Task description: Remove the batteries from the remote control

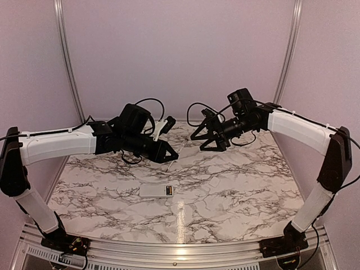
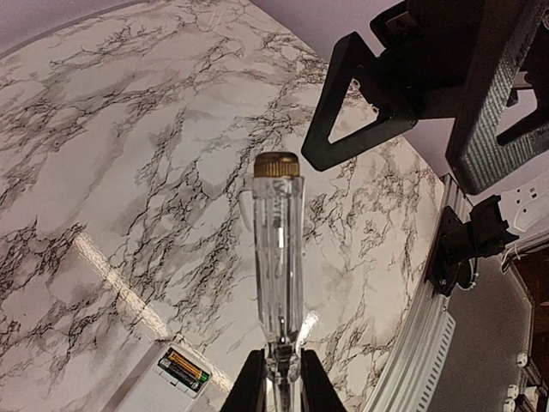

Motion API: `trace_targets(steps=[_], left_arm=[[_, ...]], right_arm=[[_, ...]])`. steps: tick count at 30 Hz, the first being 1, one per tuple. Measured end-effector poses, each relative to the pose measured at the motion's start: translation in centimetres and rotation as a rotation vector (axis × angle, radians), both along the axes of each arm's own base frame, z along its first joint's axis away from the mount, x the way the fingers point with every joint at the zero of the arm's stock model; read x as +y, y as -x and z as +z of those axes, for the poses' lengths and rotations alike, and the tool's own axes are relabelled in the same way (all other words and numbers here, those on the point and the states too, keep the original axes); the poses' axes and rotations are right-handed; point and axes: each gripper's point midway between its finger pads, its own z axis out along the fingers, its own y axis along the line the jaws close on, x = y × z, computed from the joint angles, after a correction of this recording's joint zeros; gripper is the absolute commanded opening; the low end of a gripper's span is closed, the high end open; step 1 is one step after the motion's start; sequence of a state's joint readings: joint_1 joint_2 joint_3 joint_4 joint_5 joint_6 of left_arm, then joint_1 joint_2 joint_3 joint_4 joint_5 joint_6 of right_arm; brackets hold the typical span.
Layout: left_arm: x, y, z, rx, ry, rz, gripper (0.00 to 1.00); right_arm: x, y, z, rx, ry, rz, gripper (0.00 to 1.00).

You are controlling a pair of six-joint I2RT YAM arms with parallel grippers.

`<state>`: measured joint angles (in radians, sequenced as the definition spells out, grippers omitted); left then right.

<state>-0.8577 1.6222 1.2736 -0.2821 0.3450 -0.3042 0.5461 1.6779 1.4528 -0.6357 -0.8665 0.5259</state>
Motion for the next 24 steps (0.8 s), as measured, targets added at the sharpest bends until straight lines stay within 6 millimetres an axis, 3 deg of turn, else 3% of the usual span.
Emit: trace_targets(steps=[5, 10, 24], left_arm=[[-0.5, 0.7, 0.3, -0.016, -0.005, -0.031, 0.04], [-0.8, 1.1, 0.3, -0.051, -0.034, -0.040, 0.04], [-1.1, 1.6, 0.2, -0.166, -0.103, -0.075, 0.03]], right_arm=[[0.1, 1.0, 2.2, -0.009, -0.044, -0.005, 0.83], [0.6, 1.3, 2.4, 0.016, -0.048, -0.014, 0.78], [2.2, 1.5, -0.9, 0.180, 0.023, -0.035, 0.66]])
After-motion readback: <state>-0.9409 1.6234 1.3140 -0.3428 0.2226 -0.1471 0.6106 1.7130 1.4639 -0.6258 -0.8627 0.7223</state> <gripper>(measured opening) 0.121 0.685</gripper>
